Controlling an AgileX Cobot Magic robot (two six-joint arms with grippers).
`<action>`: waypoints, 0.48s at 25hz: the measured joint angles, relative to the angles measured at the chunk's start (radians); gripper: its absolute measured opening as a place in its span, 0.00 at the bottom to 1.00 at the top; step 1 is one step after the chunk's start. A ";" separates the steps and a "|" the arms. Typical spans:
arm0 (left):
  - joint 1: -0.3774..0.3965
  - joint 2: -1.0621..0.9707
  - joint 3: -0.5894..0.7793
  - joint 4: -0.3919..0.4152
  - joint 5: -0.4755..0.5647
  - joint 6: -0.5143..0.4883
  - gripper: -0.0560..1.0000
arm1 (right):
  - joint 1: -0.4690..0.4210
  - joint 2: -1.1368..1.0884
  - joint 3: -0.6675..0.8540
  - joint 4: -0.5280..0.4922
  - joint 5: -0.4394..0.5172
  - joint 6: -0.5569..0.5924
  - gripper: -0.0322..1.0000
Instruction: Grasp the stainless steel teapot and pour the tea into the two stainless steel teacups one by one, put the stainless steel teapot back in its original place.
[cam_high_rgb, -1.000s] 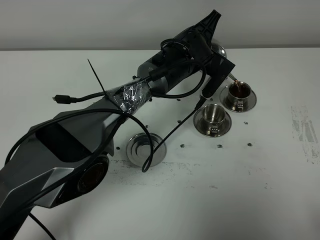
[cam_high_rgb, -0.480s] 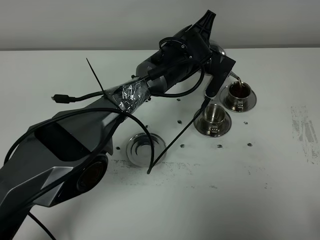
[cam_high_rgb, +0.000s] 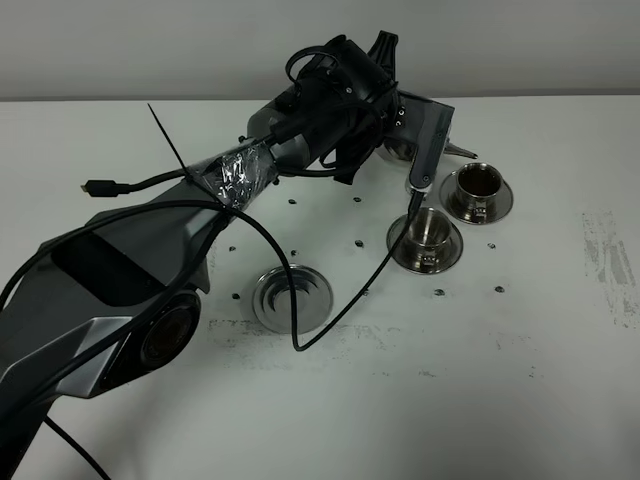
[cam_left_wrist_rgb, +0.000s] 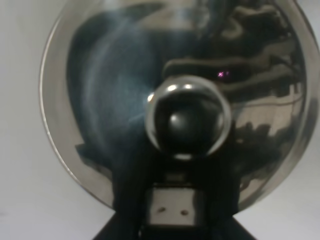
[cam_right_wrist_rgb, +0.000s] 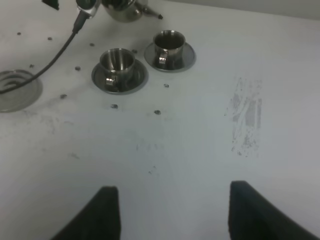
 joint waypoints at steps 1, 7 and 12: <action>0.003 -0.007 0.000 -0.023 0.005 -0.022 0.22 | 0.000 0.000 0.000 0.000 0.000 0.000 0.48; 0.008 -0.100 0.018 -0.125 0.086 -0.173 0.22 | 0.000 0.000 0.000 0.000 0.000 0.000 0.48; 0.038 -0.201 0.182 -0.219 0.100 -0.216 0.22 | 0.000 0.000 0.000 0.001 0.000 0.000 0.48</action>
